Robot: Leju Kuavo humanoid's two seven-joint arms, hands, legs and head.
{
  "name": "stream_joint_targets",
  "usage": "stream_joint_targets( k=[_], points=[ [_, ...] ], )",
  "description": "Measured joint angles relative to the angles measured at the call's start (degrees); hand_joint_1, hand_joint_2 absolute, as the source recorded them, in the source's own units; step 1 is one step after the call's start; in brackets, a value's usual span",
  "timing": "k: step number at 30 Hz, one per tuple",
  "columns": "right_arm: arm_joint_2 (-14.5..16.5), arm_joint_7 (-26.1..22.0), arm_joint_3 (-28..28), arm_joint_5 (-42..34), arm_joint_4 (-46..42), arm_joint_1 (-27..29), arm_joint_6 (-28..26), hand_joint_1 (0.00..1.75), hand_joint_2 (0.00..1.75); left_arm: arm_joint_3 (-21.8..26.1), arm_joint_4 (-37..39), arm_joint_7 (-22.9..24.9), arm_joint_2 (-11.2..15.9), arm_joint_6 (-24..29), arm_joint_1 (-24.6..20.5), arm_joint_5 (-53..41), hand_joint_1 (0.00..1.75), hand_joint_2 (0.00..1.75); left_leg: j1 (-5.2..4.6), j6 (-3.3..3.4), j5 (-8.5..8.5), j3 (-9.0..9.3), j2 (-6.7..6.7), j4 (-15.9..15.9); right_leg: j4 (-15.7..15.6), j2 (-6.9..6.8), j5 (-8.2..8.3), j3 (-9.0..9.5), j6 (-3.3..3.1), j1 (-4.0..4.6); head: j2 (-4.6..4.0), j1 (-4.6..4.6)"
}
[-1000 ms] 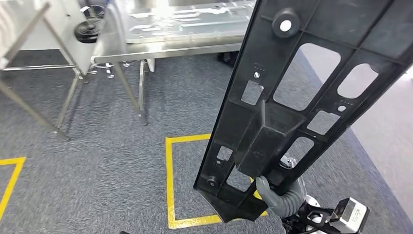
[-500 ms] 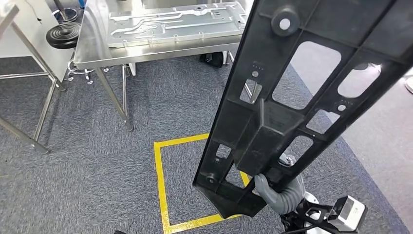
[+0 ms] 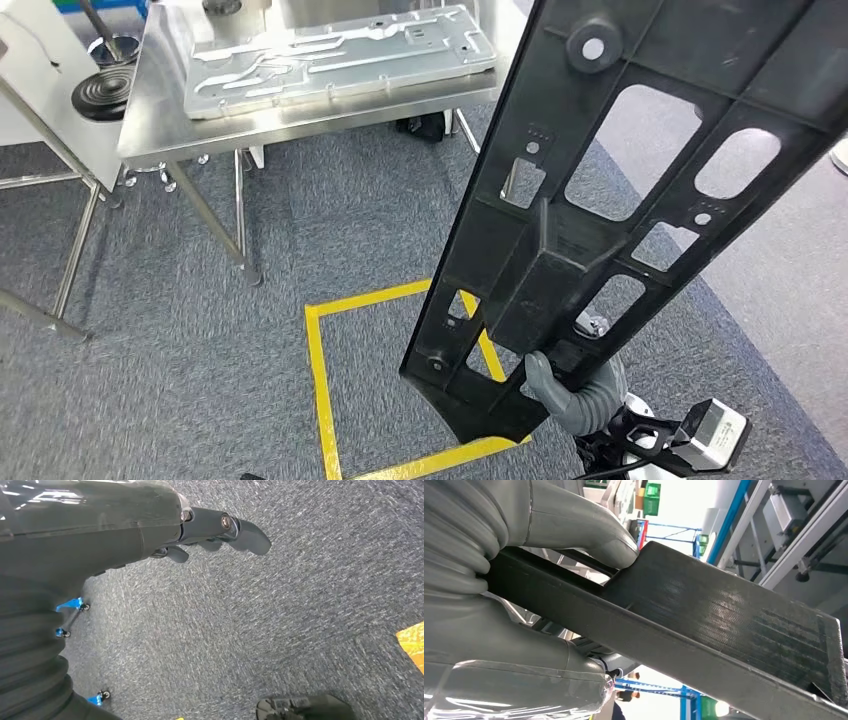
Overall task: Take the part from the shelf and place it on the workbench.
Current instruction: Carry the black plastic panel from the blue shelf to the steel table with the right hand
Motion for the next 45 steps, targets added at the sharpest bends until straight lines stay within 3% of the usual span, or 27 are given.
stream_joint_targets(
  k=[1, 2, 3, 5, 6, 7, 9, 12, 14, 16, 17, 18, 20, 21, 23, 27, 28, 30, 32, 33, 34, 36, 37, 39, 42, 43, 45],
  points=[
    [0.02, -0.01, 0.00, 0.02, 0.01, 0.11, -0.05, 1.75, 1.75, 0.03, 0.00, 0.00, 0.01, 0.00, 0.15, -0.04, 0.00, 1.75, -0.01, -0.04, -0.25, -2.24, -0.02, 2.90, 0.01, 0.17, -0.53, 0.61, -0.09, 0.13, 0.00, 0.00],
    [0.02, -0.02, -0.01, 0.05, 0.02, 0.22, -0.11, 1.75, 1.75, 0.06, 0.00, 0.00, 0.01, 0.00, 0.31, -0.07, 0.00, 1.75, -0.02, -0.01, 0.84, -3.61, -0.04, 3.71, 0.02, 0.40, -1.13, 1.35, -0.11, 0.25, 0.00, 0.00],
    [0.02, -0.03, -0.01, 0.08, 0.01, 0.30, -0.16, 1.75, 1.75, 0.10, 0.00, 0.00, 0.02, 0.00, 0.42, -0.10, 0.00, 1.75, -0.04, 0.13, 3.13, -3.90, -0.05, 2.28, 0.02, 0.61, -1.78, 2.23, -0.10, 0.37, 0.00, 0.00],
    [0.05, -0.05, -0.01, 0.19, 0.02, 0.41, -0.20, 1.75, 1.75, 0.19, 0.00, 0.00, 0.07, -0.01, 0.55, -0.15, 0.00, 1.75, -0.20, 0.78, 8.87, -2.23, -0.21, -4.66, -0.07, 0.90, -3.18, 4.08, 0.04, 0.48, 0.00, 0.01],
    [0.07, -0.08, -0.01, 0.25, 0.03, 0.42, -0.22, 1.75, 1.75, 0.25, 0.01, -0.01, 0.09, -0.02, 0.59, -0.16, 0.00, 1.75, -0.39, 1.17, 10.61, -1.25, -0.34, -7.58, -0.05, 0.99, -3.73, 4.64, 0.24, 0.56, 0.00, 0.02],
    [0.09, -0.09, -0.01, 0.31, 0.03, 0.47, -0.24, 1.75, 1.75, 0.31, 0.01, -0.03, 0.12, -0.03, 0.58, -0.18, 0.00, 1.75, -0.58, 1.51, 11.12, -0.47, -0.42, -9.57, -0.03, 1.09, -4.10, 4.87, 0.51, 0.46, 0.00, 0.01],
    [0.11, -0.09, 0.01, 0.40, 0.02, 0.59, -0.29, 1.75, 1.75, 0.41, 0.01, -0.05, 0.17, -0.04, 0.50, -0.19, 0.00, 1.75, -1.00, 1.96, 10.37, 0.17, -0.52, -10.79, -0.17, 1.24, -4.43, 4.87, 1.18, 0.23, 0.00, -0.01],
    [0.13, -0.08, -0.01, 0.45, -0.13, 0.58, -0.32, 1.75, 1.75, 0.55, 0.00, -0.13, 0.24, -0.04, 0.32, -0.21, 0.00, 1.75, -0.44, 2.54, 9.82, 1.61, -0.51, -12.57, 0.89, 0.94, -5.69, 4.71, 2.09, 0.16, 0.00, -0.01],
    [0.13, -0.13, 0.01, 0.50, -0.17, 0.53, -0.32, 1.75, 1.75, 0.62, 0.00, -0.22, 0.26, -0.05, 0.17, -0.21, 0.00, 1.75, -0.19, 2.83, 9.42, 2.67, -0.47, -13.27, 7.22, 0.66, -7.86, 1.20, 2.70, -0.08, 0.00, 0.01],
    [0.13, -0.14, 0.02, 0.58, -0.06, 0.64, -0.35, 1.75, 1.75, 0.69, 0.01, -0.26, 0.23, -0.07, 0.11, -0.21, 0.00, 1.75, -0.07, 2.84, 8.76, 3.44, -0.45, -13.33, 15.04, 0.60, -9.32, -4.37, 3.29, -0.64, 0.00, 0.00],
    [0.13, -0.11, 0.02, 0.60, -0.01, 0.71, -0.38, 1.75, 1.75, 0.74, 0.01, -0.24, 0.20, -0.07, 0.14, -0.21, 0.00, 1.75, 0.02, 2.74, 8.37, 3.90, -0.46, -13.33, 16.76, 0.54, -8.62, -6.29, 3.56, -0.91, 0.00, 0.00],
    [0.13, -0.11, 0.02, 0.60, 0.03, 0.73, -0.39, 1.75, 1.75, 0.80, 0.01, -0.22, 0.18, -0.07, 0.18, -0.21, 0.00, 1.75, 0.15, 2.57, 7.94, 4.46, -0.48, -13.31, 16.08, 0.44, -6.68, -7.01, 3.77, -1.14, 0.00, 0.00],
    [0.13, -0.11, 0.02, 0.58, 0.05, 0.71, -0.40, 1.75, 1.75, 0.90, 0.00, -0.18, 0.16, -0.07, 0.20, -0.22, 0.00, 1.75, 0.47, 1.94, 6.92, 5.72, -0.56, -13.24, 9.02, 0.09, -0.80, -5.37, 4.13, -1.51, 0.00, 0.01],
    [0.13, -0.12, 0.02, 0.58, 0.09, 0.69, -0.40, 1.75, 1.75, 0.93, 0.01, -0.17, 0.16, -0.06, 0.16, -0.24, 0.00, 1.75, 0.50, 1.51, 6.42, 6.15, -0.63, -13.09, 5.46, -0.09, 1.23, -4.23, 4.17, -1.46, 0.00, 0.02],
    [0.13, -0.14, 0.03, 0.55, 0.17, 0.66, -0.39, 1.75, 1.75, 0.96, 0.01, -0.16, 0.17, -0.05, 0.10, -0.38, 0.00, 1.75, 0.38, 0.70, 5.85, 6.37, -0.64, -13.01, 2.13, -0.20, 2.21, -3.23, 3.64, -1.20, 0.00, 0.01],
    [0.13, -0.21, -0.10, 0.17, 0.16, 0.63, -0.54, 1.75, 1.75, 0.96, 0.01, -0.17, 0.14, -0.07, -0.04, -0.59, 0.00, 1.75, 0.56, -0.50, 4.54, 6.17, -0.31, -11.91, 1.45, 0.07, 1.65, -2.97, 1.65, -1.01, 0.00, 0.01],
    [0.14, -0.22, -0.11, 0.09, 0.15, 0.61, -0.52, 1.75, 1.75, 0.96, 0.01, -0.19, 0.10, -0.07, -0.08, -0.60, 0.00, 1.75, 0.62, -0.61, 3.26, 5.21, -0.31, -9.65, 1.27, 0.06, 1.59, -2.73, 1.25, -1.01, 0.00, 0.01],
    [0.16, -0.22, -0.11, -0.04, 0.15, 0.69, -0.39, 1.75, 1.75, 0.98, 0.01, -0.44, 0.05, -0.12, -0.06, -0.58, 0.00, 1.75, 0.59, -0.61, -0.14, 1.31, -0.34, -1.90, 1.21, 0.02, 1.34, -2.43, 0.74, -0.74, 0.00, 0.01],
    [0.17, -0.19, -0.11, -0.22, 0.15, 0.82, -0.10, 1.75, 1.75, 1.03, 0.00, -0.80, 0.04, -0.20, 0.08, -0.52, 0.00, 1.75, 0.50, -0.46, -1.43, -2.34, -0.34, 4.14, 1.24, -0.04, 1.09, -2.17, 0.38, -0.31, 0.00, 0.01],
    [0.17, -0.14, -0.11, -0.32, 0.15, 0.86, 0.04, 1.75, 1.75, 1.05, 0.00, -0.94, 0.04, -0.22, 0.14, -0.49, 0.00, 1.75, 0.43, -0.23, -0.38, -2.82, -0.33, 4.18, 1.25, -0.13, 0.95, -1.95, 0.24, -0.08, 0.00, 0.00],
    [0.17, -0.07, -0.11, -0.42, 0.15, 0.86, 0.16, 1.75, 1.75, 1.07, 0.00, -1.03, 0.04, -0.24, 0.17, -0.46, 0.00, 1.75, 0.31, 0.13, 1.70, -2.17, -0.24, 1.90, 1.25, -0.28, 0.77, -1.64, 0.15, 0.15, 0.00, 0.00],
    [0.20, 0.14, -0.11, -0.72, 0.17, 0.80, 0.38, 1.75, 1.75, 1.08, 0.00, -1.16, 0.07, -0.22, 0.05, -0.34, 0.00, 1.75, -0.34, 1.28, 6.22, 0.86, 1.21, -5.98, 1.33, -0.73, 0.32, -0.97, 0.19, 0.61, 0.00, 0.01],
    [0.21, 0.26, -0.11, -0.90, 0.20, 0.76, 0.52, 1.75, 1.75, 1.09, 0.00, -1.21, 0.08, -0.21, -0.12, -0.27, 0.00, 1.75, -0.71, 1.77, 7.49, 2.05, 2.05, -9.12, 1.37, -0.98, 0.12, -0.82, 0.37, 0.77, 0.00, 0.01],
    [0.21, 0.61, -0.11, -1.15, 0.29, 0.64, 0.83, 1.75, 1.75, 1.13, 0.00, -1.28, 0.09, -0.17, -0.38, -0.13, 0.00, 1.75, -1.28, 2.35, 7.88, 2.75, 2.84, -11.56, 1.41, -1.68, -0.09, -0.82, 0.86, 0.90, 0.00, 0.02],
    [0.20, 0.92, -0.10, -1.26, 0.37, 0.17, 1.03, 1.75, 1.75, 1.22, 0.00, -1.33, 0.03, -0.13, -0.22, -0.02, 0.00, 1.75, -0.97, 2.90, 8.50, 3.06, 1.75, -12.49, 2.11, -1.97, -0.81, -0.95, 1.85, 0.72, 0.00, 0.02],
    [0.20, 0.92, -0.10, -1.29, 0.39, -0.03, 1.04, 1.75, 1.75, 1.26, 0.00, -1.33, 0.02, -0.11, -0.20, 0.01, 0.00, 1.75, -0.78, 3.11, 8.72, 3.22, 1.55, -12.82, 3.82, -1.53, -1.91, -1.65, 2.23, 0.61, 0.00, 0.02],
    [0.19, 0.97, -0.09, -1.31, 0.53, -0.30, 1.04, 1.75, 1.75, 1.33, 0.00, -1.31, -0.04, -0.09, -0.25, 0.03, 0.00, 1.75, -0.61, 3.33, 8.88, 3.32, 1.20, -13.03, 10.50, -0.55, -5.31, -4.89, 2.87, 0.17, 0.00, 0.02]
  ],
)
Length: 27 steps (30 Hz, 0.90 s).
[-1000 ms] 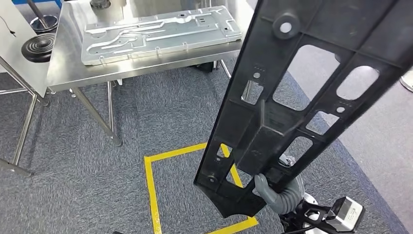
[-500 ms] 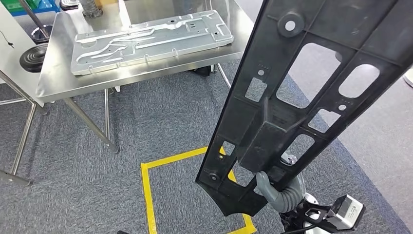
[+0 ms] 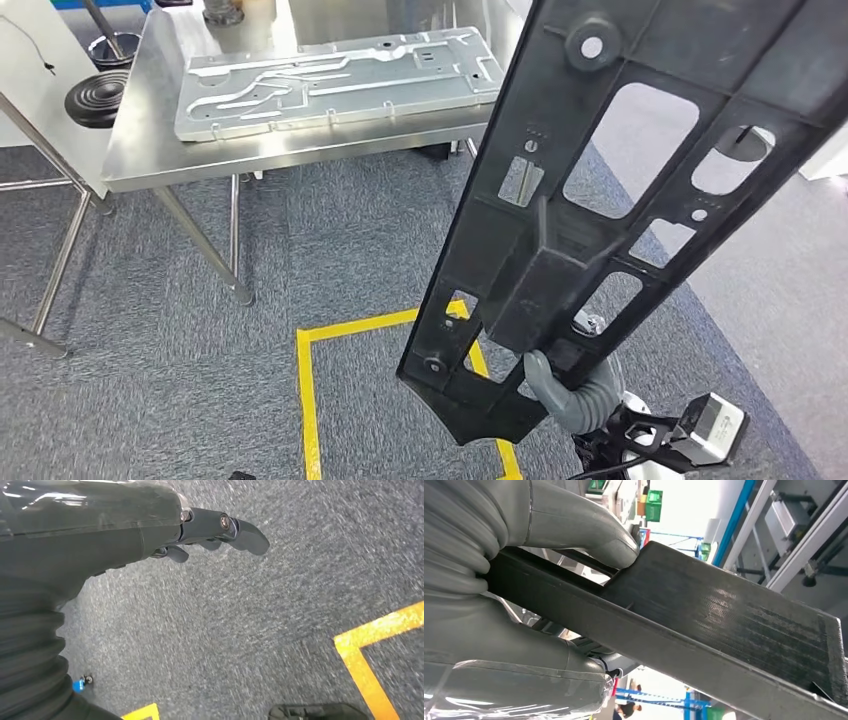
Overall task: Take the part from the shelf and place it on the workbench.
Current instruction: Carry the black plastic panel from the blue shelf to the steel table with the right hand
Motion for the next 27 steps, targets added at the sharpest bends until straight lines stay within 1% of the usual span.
stream_joint_targets(
  k=[1, 2, 3, 4, 5, 6, 7, 8, 9, 11, 12, 13, 14, 16, 17, 18, 19, 20, 21, 22, 23, 24, 25, 27],
  points=[
    [0.00, 0.04, 0.00, 0.00, 0.15, -0.10, 0.01, 1.75, 1.75, 0.04, 0.00, 0.03, -0.05, 0.00, -0.01, 0.02, 0.00, 1.75, 0.01, 0.00, -0.02, -0.01, -0.15, 0.01, 3.78, 0.15, -1.40, -1.99, 0.25, -0.24, 0.00, 0.00],
    [0.00, 0.14, 0.00, 0.02, 0.33, -0.23, 0.01, 1.75, 1.75, 0.08, 0.00, 0.07, -0.10, 0.00, 0.02, 0.03, 0.00, 1.75, 0.03, -0.04, -0.06, 0.02, -0.29, 0.03, 6.31, 0.20, -1.87, -3.45, 0.48, -0.47, 0.00, 0.00],
    [0.00, 0.27, 0.00, 0.03, 0.52, -0.43, 0.02, 1.75, 1.75, 0.13, 0.00, 0.10, -0.15, 0.00, 0.04, 0.03, 0.00, 1.75, 0.08, -0.12, -0.13, 0.07, -0.41, 0.07, 6.73, 0.20, -1.18, -3.95, 0.69, -0.68, 0.00, 0.00],
    [0.00, 0.39, 0.00, 0.03, 0.69, -0.70, 0.02, 1.75, 1.75, 0.17, 0.00, 0.14, -0.18, 0.00, 0.03, 0.03, 0.00, 1.75, 0.17, -0.27, -0.24, 0.17, -0.54, 0.15, 4.83, 0.19, 0.55, -3.29, 0.85, -0.89, 0.00, 0.00],
    [0.00, 0.52, 0.00, 0.03, 0.82, -1.01, 0.02, 1.75, 1.75, 0.21, 0.00, 0.16, -0.21, 0.00, 0.00, 0.02, 0.00, 1.75, 0.27, -0.48, -0.39, 0.29, -0.66, 0.27, 1.07, 0.17, 2.88, -1.66, 0.97, -1.10, 0.00, 0.00],
    [0.00, 0.59, 0.00, 0.02, 0.94, -1.32, 0.02, 1.75, 1.75, 0.26, 0.00, 0.17, -0.22, 0.00, -0.02, 0.02, 0.00, 1.75, 0.29, -0.77, -0.60, 0.33, -0.78, 0.48, -3.00, 0.16, 4.66, 0.16, 1.00, -1.21, 0.00, 0.00],
    [0.00, 0.62, 0.01, 0.01, 1.04, -1.54, 0.00, 1.75, 1.75, 0.34, 0.00, 0.18, -0.23, 0.00, -0.04, 0.01, 0.00, 1.75, 0.25, -1.09, -0.81, 0.31, -0.88, 0.70, -6.20, 0.21, 5.88, 1.54, 0.81, -1.20, 0.01, -0.01],
    [-0.01, 0.65, 0.01, -0.01, 1.13, -1.67, -0.03, 1.75, 1.75, 0.43, 0.00, 0.18, -0.24, -0.01, -0.04, -0.01, 0.00, 1.75, 0.18, -1.43, -0.97, 0.26, -0.96, 0.85, -8.11, 0.27, 6.38, 2.32, 0.52, -1.11, 0.00, -0.01],
    [-0.02, 0.65, 0.02, -0.02, 1.24, -1.72, -0.08, 1.75, 1.75, 0.53, 0.01, 0.18, -0.24, -0.01, -0.02, -0.02, 0.00, 1.75, 0.12, -1.79, -1.04, 0.21, -1.00, 0.88, -8.70, 0.34, 6.28, 2.49, 0.11, -0.93, 0.00, -0.01],
    [-0.04, 0.59, 0.02, -0.04, 1.34, -1.68, -0.18, 1.75, 1.75, 0.68, 0.01, 0.18, -0.23, -0.02, 0.00, -0.06, 0.00, 1.75, 0.26, -2.49, -1.15, 0.22, -1.02, 0.82, -8.92, 0.41, 6.42, 2.47, -0.75, -0.83, 0.00, -0.02],
    [-0.04, 0.53, 0.03, -0.04, 1.36, -1.69, -0.18, 1.75, 1.75, 0.73, 0.01, 0.16, -0.23, -0.02, 0.00, -0.07, 0.00, 1.75, 0.37, -2.82, -1.57, 0.09, -1.05, 1.29, -9.09, 0.41, 6.49, 2.57, -1.15, -0.88, 0.00, -0.01],
    [-0.04, 0.45, 0.05, -0.04, 1.36, -1.70, -0.17, 1.75, 1.75, 0.79, 0.01, 0.13, -0.25, -0.02, -0.01, -0.09, 0.00, 1.75, 0.46, -3.08, -2.59, -0.51, -1.08, 2.75, -9.26, 0.41, 6.55, 2.67, -1.53, -0.97, 0.00, -0.02],
    [-0.04, 0.39, 0.10, -0.03, 1.37, -1.70, -0.15, 1.75, 1.75, 0.86, 0.01, 0.09, -0.26, -0.02, 0.00, -0.10, 0.00, 1.75, 0.54, -3.30, -4.24, -1.72, -1.12, 5.53, -9.38, 0.39, 6.57, 2.76, -1.85, -1.01, 0.00, -0.02],
    [-0.04, 0.30, 0.17, -0.02, 1.41, -1.66, -0.14, 1.75, 1.75, 0.99, 0.01, 0.00, -0.30, -0.02, 0.07, -0.15, 0.00, 1.75, 0.55, -3.58, -7.92, -5.30, -1.15, 13.28, -9.37, 0.41, 6.48, 2.78, -2.20, -0.83, 0.00, -0.01],
    [-0.04, 0.28, 0.19, -0.01, 1.44, -1.62, -0.14, 1.75, 1.75, 1.04, 0.00, -0.02, -0.31, -0.02, 0.13, -0.19, 0.00, 1.75, 0.55, -3.64, -8.88, -6.80, -1.15, 16.36, -9.36, 0.44, 6.45, 2.80, -2.27, -0.73, 0.00, -0.01],
    [-0.04, 0.26, 0.20, 0.00, 1.47, -1.60, -0.15, 1.75, 1.75, 1.09, 0.00, 0.01, -0.31, -0.02, 0.17, -0.25, 0.00, 1.75, 0.55, -3.62, -8.68, -7.40, -1.16, 17.44, -9.34, 0.49, 6.42, 2.86, -2.30, -0.65, 0.00, -0.01],
    [-0.04, 0.25, 0.21, 0.01, 1.49, -1.59, -0.18, 1.75, 1.75, 1.12, 0.00, 0.08, -0.31, -0.01, 0.20, -0.36, 0.00, 1.75, 0.54, -3.50, -7.39, -6.92, -1.16, 16.26, -9.32, 0.55, 6.39, 2.97, -2.28, -0.60, 0.00, -0.02],
    [-0.03, 0.25, 0.22, 0.02, 1.50, -1.60, -0.22, 1.75, 1.75, 1.14, 0.00, 0.20, -0.31, 0.00, 0.20, -0.47, 0.00, 1.75, 0.54, -3.30, -5.30, -5.39, -1.17, 12.93, -9.32, 0.62, 6.33, 3.14, -2.22, -0.57, 0.00, -0.02],
    [-0.03, 0.25, 0.22, 0.03, 1.49, -1.61, -0.26, 1.75, 1.75, 1.14, 0.00, 0.35, -0.30, 0.02, 0.18, -0.57, 0.00, 1.75, 0.51, -2.99, -3.29, -3.42, -1.20, 8.65, -9.32, 0.66, 6.25, 3.29, -2.11, -0.54, 0.00, -0.01],
    [-0.02, 0.25, 0.23, 0.04, 1.49, -1.63, -0.30, 1.75, 1.75, 1.14, 0.00, 0.46, -0.30, 0.03, 0.14, -0.63, 0.00, 1.75, 0.40, -2.68, -1.87, -1.66, -1.23, 4.84, -9.24, 0.71, 6.15, 3.37, -1.91, -0.44, 0.00, 0.00],
    [-0.02, 0.25, 0.24, 0.05, 1.49, -1.64, -0.32, 1.75, 1.75, 1.14, 0.01, 0.55, -0.30, 0.04, 0.11, -0.66, 0.00, 1.75, 0.28, -2.40, -1.12, -0.53, -1.27, 2.31, -9.20, 0.73, 6.11, 3.38, -1.66, -0.35, 0.00, -0.01],
    [-0.02, 0.27, 0.25, 0.07, 1.49, -1.64, -0.32, 1.75, 1.75, 1.15, 0.01, 0.61, -0.30, 0.05, 0.09, -0.68, 0.00, 1.75, 0.14, -2.14, -1.06, -0.10, -1.30, 1.21, -9.20, 0.75, 6.10, 3.35, -1.37, -0.30, 0.00, -0.01],
    [-0.02, 0.30, 0.26, 0.08, 1.49, -1.64, -0.32, 1.75, 1.75, 1.15, 0.01, 0.63, -0.31, 0.06, 0.09, -0.72, 0.00, 1.75, 0.01, -1.92, -1.09, -0.09, -1.31, 1.06, -9.26, 0.76, 6.15, 3.33, -1.04, -0.26, 0.00, -0.01],
    [-0.03, 0.33, 0.26, 0.13, 1.44, -1.62, -0.32, 1.75, 1.75, 1.17, 0.01, 0.67, -0.34, 0.09, 0.11, -0.79, 0.00, 1.75, 0.26, -1.28, -0.78, 0.08, -1.32, 0.67, -9.10, 0.71, 5.90, 3.29, -0.37, -0.29, 0.00, -0.01]
  ],
)
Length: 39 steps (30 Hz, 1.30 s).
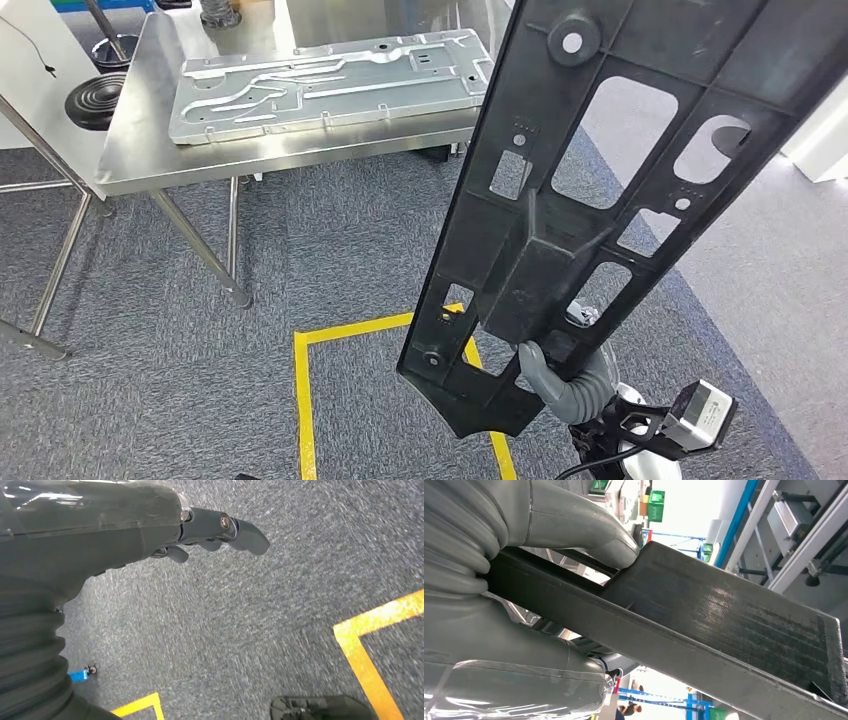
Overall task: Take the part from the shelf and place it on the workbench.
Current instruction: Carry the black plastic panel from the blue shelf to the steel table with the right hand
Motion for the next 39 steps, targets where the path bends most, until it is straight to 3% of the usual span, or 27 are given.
stream_joint_targets(
  k=[2, 4, 5, 6, 7, 8, 9, 11, 13, 16, 18, 20, 21, 22, 23, 25, 26, 27, 30, 32, 35, 36, 37, 38, 39],
  points=[
    [-0.01, -0.12, 0.00, 0.15, -0.07, 0.05, -0.13, 1.75, 1.75, 0.02, 0.00, 0.03, -0.02, 0.15, -0.06, -0.10, 0.00, 1.75, 0.29, 0.68, 0.31, 0.25, 0.05, -0.52, 3.23, -0.05, -2.12, -1.40, 0.52, -0.05, 0.00, 0.01],
    [-0.01, -0.32, 0.02, 0.34, -0.08, 0.39, -0.35, 1.75, 1.75, 0.04, -0.01, 0.03, -0.02, 0.32, -0.08, -0.27, 0.00, 1.75, 0.20, 1.06, 0.28, 0.24, 0.08, -0.56, 10.70, -0.05, -5.67, -4.97, 0.87, -0.23, 0.00, 0.01],
    [-0.01, -0.40, 0.03, 0.41, -0.08, 0.65, -0.46, 1.75, 1.75, 0.04, -0.01, 0.03, -0.03, 0.36, -0.05, -0.34, 0.00, 1.75, 0.16, 1.13, 0.20, 0.25, 0.08, -0.54, 14.16, -0.06, -6.77, -6.76, 1.02, -0.32, 0.00, 0.01],
    [-0.01, -0.44, 0.04, 0.48, -0.08, 0.91, -0.55, 1.75, 1.75, 0.04, -0.01, 0.03, -0.04, 0.39, 0.00, -0.37, 0.00, 1.75, 0.14, 1.13, 0.12, 0.31, 0.06, -0.52, 15.98, -0.06, -6.84, -7.81, 1.13, -0.40, 0.00, 0.01],
    [-0.01, -0.48, 0.04, 0.55, -0.09, 1.08, -0.61, 1.75, 1.75, 0.05, -0.01, 0.03, -0.04, 0.43, 0.03, -0.37, 0.00, 1.75, 0.14, 1.09, 0.01, 0.42, 0.04, -0.50, 15.47, -0.08, -5.78, -7.74, 1.17, -0.47, 0.01, 0.01],
    [-0.01, -0.49, 0.05, 0.66, -0.10, 1.16, -0.62, 1.75, 1.75, 0.06, -0.01, 0.03, -0.05, 0.47, 0.04, -0.37, 0.00, 1.75, 0.15, 0.99, -0.13, 0.62, 0.01, -0.47, 12.59, -0.12, -3.81, -6.50, 1.13, -0.53, 0.01, 0.01],
    [-0.01, -0.49, 0.05, 0.76, -0.11, 1.17, -0.62, 1.75, 1.75, 0.07, -0.01, 0.03, -0.06, 0.50, 0.04, -0.37, 0.00, 1.75, 0.15, 0.84, -0.32, 0.83, -0.02, -0.44, 8.35, -0.18, -1.61, -4.51, 0.99, -0.56, 0.01, 0.01],
    [-0.01, -0.50, 0.09, 0.93, -0.17, 1.17, -0.63, 1.75, 1.75, 0.08, -0.01, 0.03, -0.08, 0.54, -0.01, -0.37, 0.00, 1.75, -0.06, 0.30, -0.78, 1.11, -0.03, -0.27, 1.49, -0.29, 0.74, -1.27, 0.50, -0.34, 0.00, 0.01],
    [-0.01, -0.49, 0.11, 1.01, -0.32, 1.23, -0.69, 1.75, 1.75, 0.08, -0.01, 0.04, -0.09, 0.56, -0.05, -0.37, 0.00, 1.75, -0.20, -0.33, -1.12, 1.22, 0.02, -0.28, -0.22, -0.25, 0.56, -0.54, -0.11, 0.00, 0.00, 0.01],
    [0.01, -0.46, 0.12, 1.03, -0.80, 1.34, -0.84, 1.75, 1.75, 0.08, -0.01, 0.05, -0.09, 0.64, -0.14, -0.40, 0.00, 1.75, -0.08, -1.25, -2.06, 1.31, 0.08, 0.66, -0.81, -0.16, 0.42, 0.13, -1.17, -0.27, 0.00, 0.00],
    [0.06, -0.42, 0.17, 1.09, -1.13, 1.39, -0.87, 1.75, 1.75, 0.08, -0.01, 0.05, -0.11, 0.69, -0.13, -0.45, 0.00, 1.75, 0.12, -1.78, -4.75, -1.17, 0.01, 6.14, -1.20, -0.23, 0.18, 0.93, -1.79, -0.47, 0.00, -0.01],
    [0.10, -0.35, 0.21, 1.20, -1.23, 1.51, -0.93, 1.75, 1.75, 0.08, -0.01, 0.05, -0.14, 0.70, 0.00, -0.51, 0.00, 1.75, 0.25, -2.17, -7.71, -5.63, 0.00, 14.09, -1.21, -0.21, -0.29, 1.40, -2.08, -0.39, 0.00, -0.01],
    [0.10, -0.31, 0.22, 1.25, -1.23, 1.60, -0.97, 1.75, 1.75, 0.09, -0.01, 0.05, -0.14, 0.70, 0.09, -0.55, 0.00, 1.75, 0.28, -2.28, -7.95, -7.27, 0.00, 16.46, -1.20, -0.14, -0.56, 1.67, -2.09, -0.36, 0.00, -0.01],
    [0.10, -0.28, 0.22, 1.26, -1.23, 1.68, -1.00, 1.75, 1.75, 0.09, -0.01, 0.05, -0.13, 0.70, 0.15, -0.59, 0.00, 1.75, 0.28, -2.31, -6.91, -7.90, 0.00, 16.65, -1.19, -0.04, -0.87, 2.05, -2.02, -0.35, 0.00, -0.01],
    [0.10, -0.26, 0.22, 1.25, -1.24, 1.72, -1.02, 1.75, 1.75, 0.10, -0.01, 0.05, -0.12, 0.70, 0.18, -0.64, 0.00, 1.75, 0.28, -2.25, -4.75, -7.36, 0.00, 14.48, -1.19, 0.05, -1.24, 2.57, -1.91, -0.35, 0.00, -0.01],
    [0.10, -0.19, 0.22, 1.24, -1.33, 1.73, -1.04, 1.75, 1.75, 0.10, -0.01, 0.05, -0.11, 0.68, 0.20, -0.79, 0.00, 1.75, 0.19, -1.84, 0.06, -4.25, -0.02, 6.66, -1.19, 0.15, -2.12, 3.72, -1.51, -0.27, 0.00, -0.01],
    [0.10, -0.17, 0.22, 1.24, -1.40, 1.73, -1.04, 1.75, 1.75, 0.10, -0.01, 0.05, -0.11, 0.64, 0.19, -0.86, 0.00, 1.75, 0.08, -1.49, 1.25, -2.85, -0.04, 3.46, -1.15, 0.19, -2.52, 4.11, -1.22, -0.19, 0.00, -0.01],
    [0.10, -0.14, 0.23, 1.24, -1.48, 1.73, -1.05, 1.75, 1.75, 0.10, -0.01, 0.05, -0.11, 0.60, 0.17, -0.92, 0.00, 1.75, -0.06, -1.14, 1.56, -2.04, -0.06, 1.64, -1.20, 0.21, -2.80, 4.32, -0.91, -0.11, 0.01, 0.00],
    [0.09, 0.00, 0.26, 1.24, -1.62, 1.89, -1.20, 1.75, 1.75, 0.10, -0.01, 0.02, -0.15, 0.52, 0.18, -0.97, 0.00, 1.75, -0.09, 0.08, 0.94, -1.44, -0.16, 0.52, -0.81, 0.16, -2.90, 4.51, 0.13, -0.06, 0.01, 0.00],
    [0.08, 0.02, 0.26, 1.23, -1.75, 1.95, -1.34, 1.75, 1.75, 0.12, -0.01, 0.01, -0.14, 0.52, 0.15, -1.00, 0.00, 1.75, 0.11, 0.80, 0.74, -0.65, -0.23, 0.06, 1.80, 0.08, -4.02, 3.41, 0.65, -0.17, 0.00, 0.01],
    [0.08, -0.04, 0.27, 1.22, -1.88, 2.28, -1.42, 1.75, 1.75, 0.15, -0.01, -0.01, -0.13, 0.51, 0.02, -1.02, 0.00, 1.75, 0.07, 1.40, 0.20, 0.19, -0.25, -0.16, 11.82, 0.05, -7.75, -2.81, 1.03, -0.35, 0.00, 0.01],
    [0.08, -0.03, 0.28, 1.22, -1.88, 2.49, -1.44, 1.75, 1.75, 0.15, -0.01, 0.00, -0.14, 0.51, 0.06, -1.02, 0.00, 1.75, 0.02, 1.46, -0.07, 0.46, -0.28, -0.15, 14.50, 0.05, -8.19, -4.96, 1.10, -0.38, 0.00, 0.01],
    [0.08, -0.03, 0.28, 1.22, -1.87, 2.69, -1.46, 1.75, 1.75, 0.15, -0.01, 0.02, -0.14, 0.50, 0.12, -1.03, 0.00, 1.75, -0.01, 1.45, -0.41, 0.83, -0.32, -0.14, 15.36, 0.05, -7.54, -6.32, 1.08, -0.38, 0.00, 0.01],
    [0.08, -0.07, 0.28, 1.22, -1.87, 2.80, -1.49, 1.75, 1.75, 0.15, -0.01, 0.04, -0.14, 0.50, 0.18, -1.03, 0.00, 1.75, -0.02, 1.39, -0.79, 1.31, -0.38, -0.13, 14.06, 0.04, -5.73, -6.59, 0.94, -0.38, 0.00, 0.01],
    [0.08, -0.13, 0.28, 1.22, -1.87, 2.84, -1.50, 1.75, 1.75, 0.16, -0.01, 0.06, -0.14, 0.50, 0.20, -1.04, 0.00, 1.75, -0.03, 1.29, -1.20, 1.90, -0.43, -0.14, 10.68, 0.04, -2.96, -5.73, 0.72, -0.35, 0.01, 0.01]
  ],
)
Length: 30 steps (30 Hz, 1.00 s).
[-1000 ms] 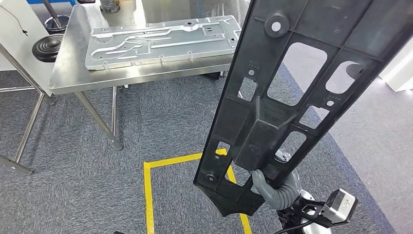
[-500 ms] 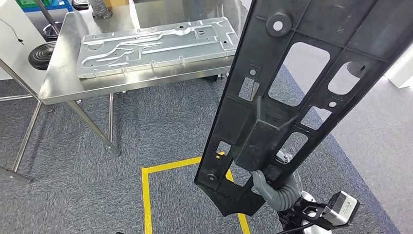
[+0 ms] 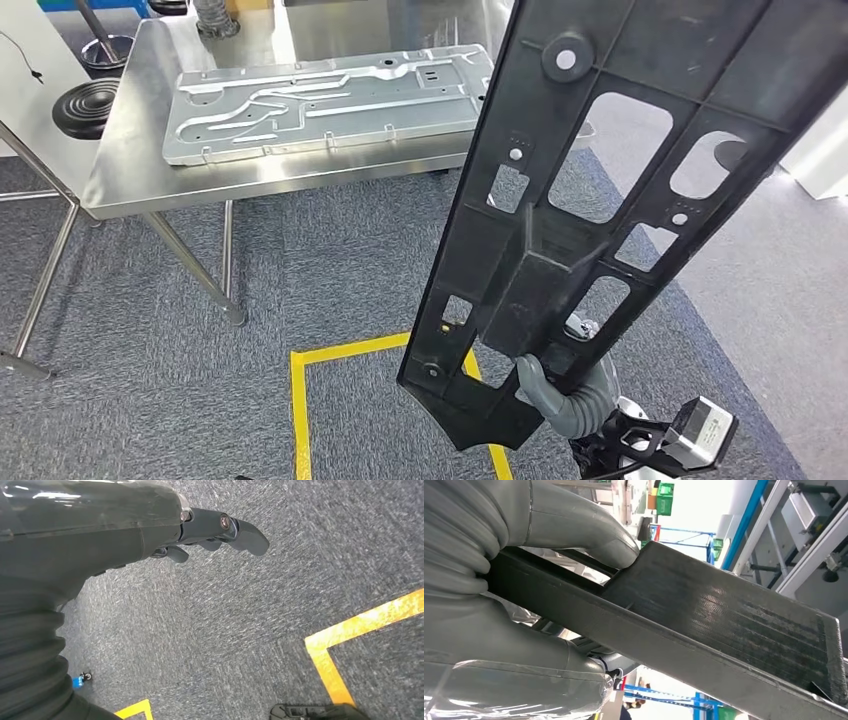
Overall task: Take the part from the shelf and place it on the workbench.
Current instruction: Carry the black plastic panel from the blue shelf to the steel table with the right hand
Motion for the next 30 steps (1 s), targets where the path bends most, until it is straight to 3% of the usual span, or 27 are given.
stream_joint_targets(
  k=[1, 3, 6, 8, 11, 12, 13, 14, 16, 17, 19, 22, 24, 27, 28, 29, 30],
  points=[
    [0.00, -0.08, 0.00, 0.01, 0.01, 0.00, 0.03, 1.75, 1.75, 0.01, 0.00, 0.02, -0.01, 0.00, 0.01, -0.01, 0.00, 1.75, 0.00, -0.15, -0.43, 0.52, -0.03, -0.04, -3.99, -0.04, 2.61, 1.37, -0.31, 0.10, 0.00, 0.00],
    [0.00, -0.20, 0.01, 0.02, 0.01, -0.02, 0.10, 1.75, 1.75, 0.05, 0.00, 0.04, -0.05, 0.00, -0.08, -0.01, 0.00, 1.75, -0.10, -0.66, -1.14, 1.20, -0.08, -0.07, -9.46, -0.21, 4.25, 3.21, -0.88, 0.48, 0.00, 0.01],
    [-0.01, -0.23, 0.01, 0.05, -0.02, 0.02, 0.14, 1.75, 1.75, 0.11, 0.00, 0.07, -0.06, -0.02, -0.13, -0.02, 0.00, 1.75, -0.27, -1.75, -1.44, 1.66, -0.02, 0.61, -10.66, -0.23, 4.29, 3.86, -1.71, 0.54, -0.01, -0.01],
    [0.01, -0.23, -0.02, 0.04, -0.07, -0.05, 0.21, 1.75, 1.75, 0.13, 0.00, 0.07, -0.08, -0.01, -0.22, -0.03, 0.00, 1.75, -0.20, -2.41, -2.31, 1.14, -0.02, 2.91, -10.99, -0.21, 4.34, 4.81, -2.22, 0.27, -0.01, -0.01],
    [0.01, -0.23, -0.01, 0.05, -0.12, -0.08, 0.45, 1.75, 1.75, 0.15, 0.00, 0.06, -0.11, 0.00, -0.33, -0.05, 0.00, 1.75, 0.04, -2.86, -6.53, -4.03, -0.04, 12.25, -11.13, -0.23, 3.75, 5.68, -2.75, 0.19, -0.01, -0.02],
    [0.01, -0.22, 0.00, 0.06, -0.11, -0.02, 0.50, 1.75, 1.75, 0.17, 0.00, 0.07, -0.10, 0.00, -0.22, -0.05, 0.00, 1.75, 0.10, -2.93, -7.50, -6.02, -0.04, 15.02, -11.13, -0.18, 3.50, 5.90, -2.80, 0.20, -0.01, -0.02],
    [0.00, -0.22, 0.00, 0.06, -0.11, 0.03, 0.54, 1.75, 1.75, 0.19, 0.00, 0.07, -0.09, 0.00, -0.10, -0.06, 0.00, 1.75, 0.15, -3.00, -7.45, -7.31, -0.04, 16.21, -11.12, -0.09, 3.23, 6.19, -2.80, 0.19, -0.01, -0.02],
    [0.00, -0.22, -0.01, 0.06, -0.11, 0.07, 0.58, 1.75, 1.75, 0.21, 0.00, 0.07, -0.09, 0.00, 0.00, -0.07, 0.00, 1.75, 0.21, -3.05, -6.10, -7.65, -0.03, 15.32, -11.12, 0.01, 2.93, 6.59, -2.73, 0.18, -0.01, -0.02],
    [0.00, -0.22, -0.01, 0.06, -0.11, 0.11, 0.65, 1.75, 1.75, 0.22, 0.00, 0.07, -0.09, 0.00, 0.07, -0.09, 0.00, 1.75, 0.31, -3.06, -0.92, -5.84, -0.01, 8.43, -11.12, 0.12, 2.25, 7.54, -2.45, 0.16, -0.01, -0.02],
    [0.00, -0.23, -0.01, 0.06, -0.10, 0.12, 0.67, 1.75, 1.75, 0.22, 0.00, 0.06, -0.09, 0.00, 0.07, -0.10, 0.00, 1.75, 0.24, -2.96, 0.70, -4.84, 0.00, 4.90, -11.06, 0.12, 1.95, 7.90, -2.23, 0.20, -0.01, -0.02],
    [0.00, -0.26, -0.02, 0.08, -0.09, 0.17, 0.68, 1.75, 1.75, 0.22, 0.00, 0.08, -0.09, 0.00, 0.08, -0.13, 0.00, 1.75, -0.05, -2.31, 1.68, -3.87, 0.10, 1.46, -11.00, 0.16, 1.49, 8.01, -1.58, 0.28, -0.01, -0.02],
    [0.00, -0.31, -0.02, 0.16, -0.14, 0.26, 0.62, 1.75, 1.75, 0.25, 0.00, 0.14, -0.10, -0.02, 0.25, -0.22, 0.00, 1.75, -0.04, -1.09, 2.08, -3.42, 0.08, 1.06, -10.94, 0.13, 0.89, 8.21, -0.52, 0.35, -0.01, -0.02],
    [0.00, -0.34, -0.02, 0.17, -0.22, 0.22, 0.55, 1.75, 1.75, 0.26, 0.00, 0.16, -0.10, -0.04, 0.17, -0.38, 0.00, 1.75, 0.23, -0.46, 2.08, -2.77, 0.06, 0.53, -7.78, 0.05, -0.79, 6.91, -0.08, 0.30, -0.01, -0.01],
    [0.00, -0.34, -0.02, 0.25, -0.23, 0.48, 0.43, 1.75, 1.75, 0.27, 0.00, 0.20, -0.09, -0.14, 0.06, -0.55, 0.00, 1.75, 0.09, 0.05, 1.42, -2.02, 0.06, 0.38, 3.69, 0.02, -4.95, 0.18, 0.27, 0.14, -0.01, 0.00],
    [0.00, -0.33, -0.02, 0.31, -0.22, 0.62, 0.39, 1.75, 1.75, 0.27, 0.00, 0.23, -0.09, -0.16, 0.09, -0.55, 0.00, 1.75, 0.03, 0.08, 1.11, -1.69, 0.03, 0.39, 5.96, 0.02, -4.99, -1.65, 0.30, 0.12, -0.01, 0.00],
    [0.00, -0.33, -0.02, 0.37, -0.22, 0.72, 0.33, 1.75, 1.75, 0.28, 0.00, 0.28, -0.10, -0.17, 0.13, -0.56, 0.00, 1.75, -0.02, 0.05, 0.77, -1.28, -0.03, 0.39, 6.13, 0.02, -3.84, -2.46, 0.24, 0.12, -0.01, 0.00],
    [0.00, -0.33, -0.02, 0.43, -0.23, 0.77, 0.29, 1.75, 1.75, 0.28, 0.00, 0.32, -0.10, -0.17, 0.15, -0.56, 0.00, 1.75, -0.07, -0.02, 0.39, -0.74, -0.10, 0.39, 3.83, 0.02, -1.54, -2.00, 0.05, 0.13, 0.00, 0.00]
  ],
)
